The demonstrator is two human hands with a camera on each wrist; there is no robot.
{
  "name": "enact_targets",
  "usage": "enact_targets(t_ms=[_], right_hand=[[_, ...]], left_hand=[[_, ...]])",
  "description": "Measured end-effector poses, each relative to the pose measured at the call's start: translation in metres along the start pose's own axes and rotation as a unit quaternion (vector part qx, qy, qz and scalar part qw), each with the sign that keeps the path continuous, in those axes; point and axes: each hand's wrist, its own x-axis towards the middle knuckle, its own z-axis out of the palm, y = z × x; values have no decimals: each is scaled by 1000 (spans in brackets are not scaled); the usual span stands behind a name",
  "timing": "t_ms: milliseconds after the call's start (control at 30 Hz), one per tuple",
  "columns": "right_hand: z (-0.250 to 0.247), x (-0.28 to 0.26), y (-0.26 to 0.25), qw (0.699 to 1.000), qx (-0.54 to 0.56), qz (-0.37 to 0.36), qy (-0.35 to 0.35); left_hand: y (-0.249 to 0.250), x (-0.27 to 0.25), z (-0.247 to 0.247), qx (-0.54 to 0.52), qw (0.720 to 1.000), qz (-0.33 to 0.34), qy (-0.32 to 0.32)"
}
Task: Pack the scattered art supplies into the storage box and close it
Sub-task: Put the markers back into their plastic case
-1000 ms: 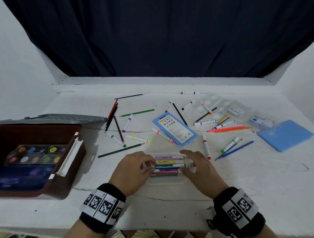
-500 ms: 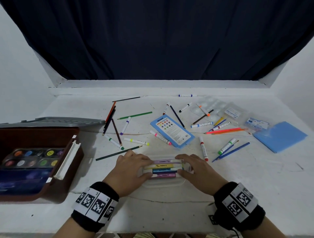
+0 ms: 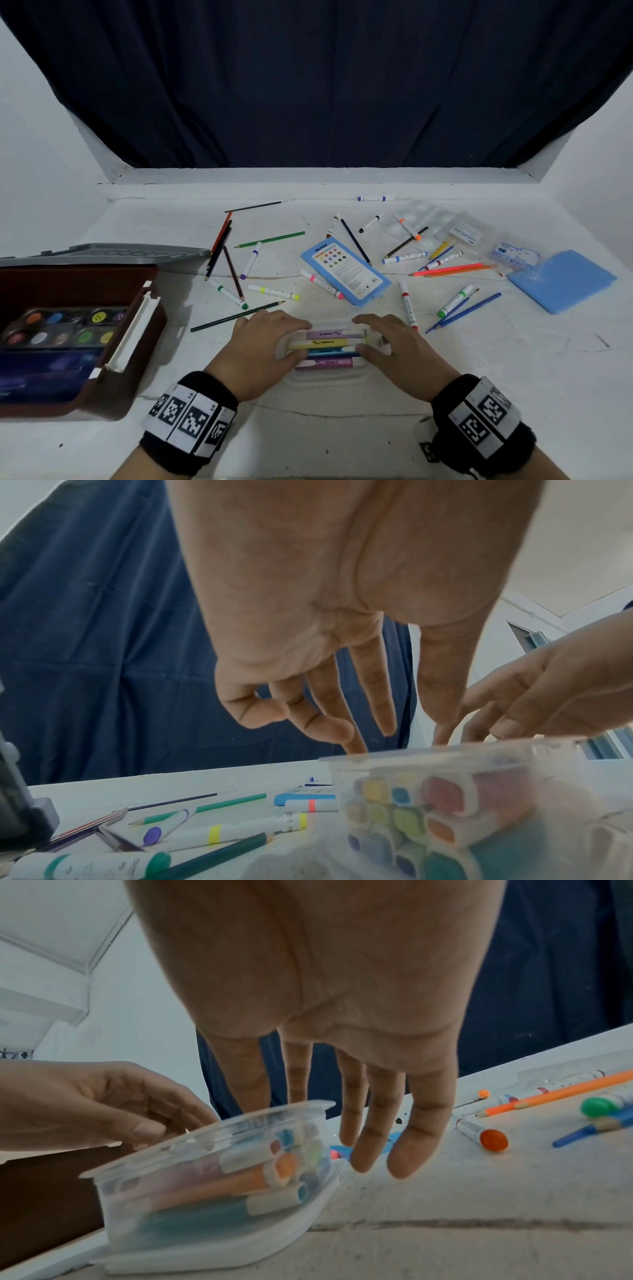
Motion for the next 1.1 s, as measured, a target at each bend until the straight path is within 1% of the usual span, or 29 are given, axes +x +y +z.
enact_targets(t_ms=[67, 167, 200, 267, 333, 400, 533, 633, 767, 833, 1000, 1100], right_hand=[[-2, -1, 0, 1000, 12, -9, 19], [-7, -6, 2, 998, 38, -19, 49], [-9, -8, 3, 997, 43, -18, 62], [-14, -13, 6, 994, 51, -14, 99], [-20, -19, 12, 987, 69, -22, 145], [-27, -27, 21, 980, 85, -34, 176], [-49, -41, 46, 977, 95, -31, 190], [-76, -43, 77, 975, 90, -25, 200], [-121, -33, 129, 975, 48, -26, 216], [-146, -28, 159, 974, 20, -21, 225], [-206, -17, 241, 972, -47, 14, 229], [-229, -10, 283, 972, -67, 74, 214]], left_hand=[[4, 0, 0, -30, 999, 16, 39], [19, -1, -4, -96, 987, 45, 124], [27, -1, -7, -127, 980, 51, 142], [45, 2, -11, -180, 970, 54, 156], [60, 8, -11, -210, 964, 52, 156], [76, 14, -9, -229, 960, 54, 154], [109, 30, -5, -274, 947, 70, 151], [132, 47, -1, -274, 946, 78, 153], [168, 76, 9, -281, 940, 66, 180], [191, 91, 14, -287, 939, 53, 184], [240, 150, 34, -255, 955, 38, 145], [266, 205, 55, -196, 973, 54, 112]])
